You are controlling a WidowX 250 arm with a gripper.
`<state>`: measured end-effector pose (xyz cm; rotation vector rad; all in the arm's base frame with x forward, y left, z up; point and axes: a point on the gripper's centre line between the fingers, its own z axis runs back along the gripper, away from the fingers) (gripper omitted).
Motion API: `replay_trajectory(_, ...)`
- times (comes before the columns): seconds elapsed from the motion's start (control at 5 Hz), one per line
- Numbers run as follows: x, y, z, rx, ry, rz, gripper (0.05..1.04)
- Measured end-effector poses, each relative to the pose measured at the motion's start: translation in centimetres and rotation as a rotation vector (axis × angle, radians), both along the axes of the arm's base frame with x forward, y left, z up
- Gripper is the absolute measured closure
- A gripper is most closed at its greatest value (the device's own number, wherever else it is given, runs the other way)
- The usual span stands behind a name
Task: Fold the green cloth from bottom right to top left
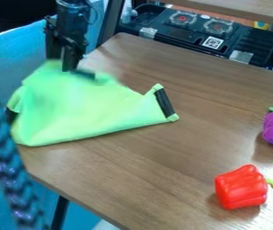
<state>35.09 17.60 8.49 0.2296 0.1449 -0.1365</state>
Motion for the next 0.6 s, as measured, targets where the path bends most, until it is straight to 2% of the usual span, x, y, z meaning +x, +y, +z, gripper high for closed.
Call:
replay_trajectory(0.2,-0.6,0.4,1.8,-0.048,-0.046,0.021,0.082)
replay_trajectory(0.4,-1.4,0.7,4.7,-0.159,-0.123,0.019,0.083)
replay_trajectory(0.6,-3.4,1.1,9.8,-0.350,-0.258,0.030,0.083)
